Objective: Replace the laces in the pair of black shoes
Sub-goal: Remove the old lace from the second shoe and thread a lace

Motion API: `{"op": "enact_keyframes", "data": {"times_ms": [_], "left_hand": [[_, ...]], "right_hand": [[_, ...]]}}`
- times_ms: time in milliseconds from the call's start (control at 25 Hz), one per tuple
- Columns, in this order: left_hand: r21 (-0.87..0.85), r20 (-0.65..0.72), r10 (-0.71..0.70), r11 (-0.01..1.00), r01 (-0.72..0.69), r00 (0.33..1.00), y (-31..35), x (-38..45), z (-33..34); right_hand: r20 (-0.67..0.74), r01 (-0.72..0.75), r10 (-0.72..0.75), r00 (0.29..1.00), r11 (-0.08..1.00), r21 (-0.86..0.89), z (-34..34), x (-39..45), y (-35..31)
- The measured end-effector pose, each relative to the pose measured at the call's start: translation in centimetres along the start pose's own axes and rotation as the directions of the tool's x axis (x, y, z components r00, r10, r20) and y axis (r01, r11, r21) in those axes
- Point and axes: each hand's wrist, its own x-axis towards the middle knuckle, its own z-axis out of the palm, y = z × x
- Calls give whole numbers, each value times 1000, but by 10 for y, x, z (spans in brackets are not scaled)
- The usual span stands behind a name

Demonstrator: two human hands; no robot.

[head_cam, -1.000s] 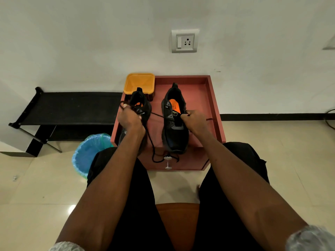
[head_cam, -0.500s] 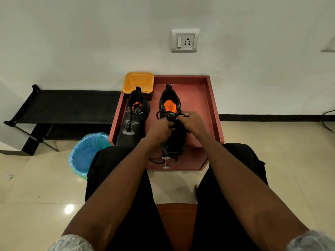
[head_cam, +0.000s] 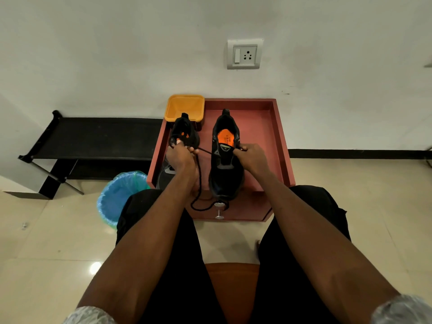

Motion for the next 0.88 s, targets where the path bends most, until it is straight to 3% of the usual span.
{"op": "enact_keyframes", "data": {"times_ms": [40,120,200,240,320,360,400,480,680,760,880], "left_hand": [[4,-27,41,999,-41,999,0,-6,0],[216,55,208,952,-215,977,-1,-21,2],[466,328,384,729,-501,863,-6,-34,2],[528,504,386,571,-629,773,-10,-36,1],[556,777,191,239,-796,600,-27,-24,1],[543,834,58,94,-835,549,-36,-16,1],[529,847,-51,-26,-848,529,-43,-10,2],[522,826,-167,-132,-843,538,-48,-6,6],[576,796,-177,-73,-814,579,-48,-3,12],[662,749,-156,127,-739,644,-46,0,11],[694,613,-230,614,-376,756,-31,-7,6]], "right_hand": [[-5,6,-6,1000,1000,-15,2,-1,-1],[-11,10,-10,1000,1000,-24,4,-1,-1],[2,12,-12,1000,1000,-13,3,-2,-1],[10,16,-16,1000,1000,-5,3,-2,-1],[17,28,-28,999,1000,5,2,-2,-2],[14,29,-29,999,1000,9,2,-2,-2],[11,30,-30,999,999,14,2,-2,-2],[2,16,-16,1000,1000,17,2,-3,-2],[-4,4,-4,1000,1000,-24,2,-4,-5],[-15,-3,3,1000,999,-33,1,-3,-5],[-15,-9,9,1000,1000,-13,3,-3,-4]]}}
